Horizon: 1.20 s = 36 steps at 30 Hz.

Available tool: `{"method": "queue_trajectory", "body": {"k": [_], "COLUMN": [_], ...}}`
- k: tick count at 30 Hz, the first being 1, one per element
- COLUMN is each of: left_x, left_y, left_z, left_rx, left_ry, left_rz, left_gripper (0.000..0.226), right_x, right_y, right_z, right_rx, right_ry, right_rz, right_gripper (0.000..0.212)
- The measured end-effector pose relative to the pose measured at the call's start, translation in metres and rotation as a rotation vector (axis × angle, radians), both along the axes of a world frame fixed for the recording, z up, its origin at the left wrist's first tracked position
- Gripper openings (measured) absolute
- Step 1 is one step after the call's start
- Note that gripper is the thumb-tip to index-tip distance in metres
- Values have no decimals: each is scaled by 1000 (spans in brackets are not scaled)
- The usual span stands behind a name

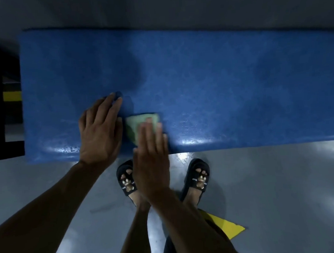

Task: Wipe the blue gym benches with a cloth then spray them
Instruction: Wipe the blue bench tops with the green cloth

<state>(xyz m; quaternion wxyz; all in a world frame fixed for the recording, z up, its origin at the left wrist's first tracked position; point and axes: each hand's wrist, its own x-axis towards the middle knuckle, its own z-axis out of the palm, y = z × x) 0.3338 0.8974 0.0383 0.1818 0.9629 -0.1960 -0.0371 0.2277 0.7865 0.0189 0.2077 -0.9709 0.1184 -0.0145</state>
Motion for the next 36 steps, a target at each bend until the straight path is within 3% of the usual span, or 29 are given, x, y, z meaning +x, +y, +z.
{"method": "queue_trajectory", "body": {"k": [3, 5, 9, 11, 13, 15, 18, 22, 23, 25, 29, 33, 36], "left_x": [3, 8, 17, 21, 25, 28, 33, 45, 49, 56, 60, 56, 56], "left_y": [4, 8, 20, 24, 26, 26, 23, 21, 22, 22, 23, 21, 20], "left_z": [1, 1, -2, -3, -6, -8, -7, -3, -3, -5, -15, -23, -26], "left_rx": [-4, -17, -38, -41, -41, -41, -31, -26, -21, -14, -16, 10, 30], "left_ry": [-3, 9, -3, -10, -17, -20, -24, -27, -29, -21, -5, -35, -62], "left_rz": [-9, -2, -8, -7, 2, -7, -21, -25, -31, -39, -34, 2, 12], "left_gripper": [50, 50, 50, 49, 48, 48, 48, 48, 49, 49, 48, 47, 47], "right_x": [4, -2, -19, -11, 8, 22, 26, 28, 29, 31, 44, 65, 80], "right_y": [-50, -115, -211, -199, -152, -90, -22, -86, -115, -177, -228, -152, -58], "right_z": [0, -4, 2, 2, -1, -3, 3, 6, 5, 9, 17, -2, -8], "right_rx": [-147, -223, -227, -202, -168, -130, -72, -207, -262, -335, -302, -176, -112], "right_ry": [-11, 25, 77, 98, 69, -13, 43, 69, 66, 86, 194, 28, -81], "right_rz": [394, 446, -106, -374, -490, -388, 23, 454, 435, 193, -173, -389, -154], "right_gripper": [64, 65, 60, 61, 62, 60, 62, 68, 67, 59, 61, 56, 56]}}
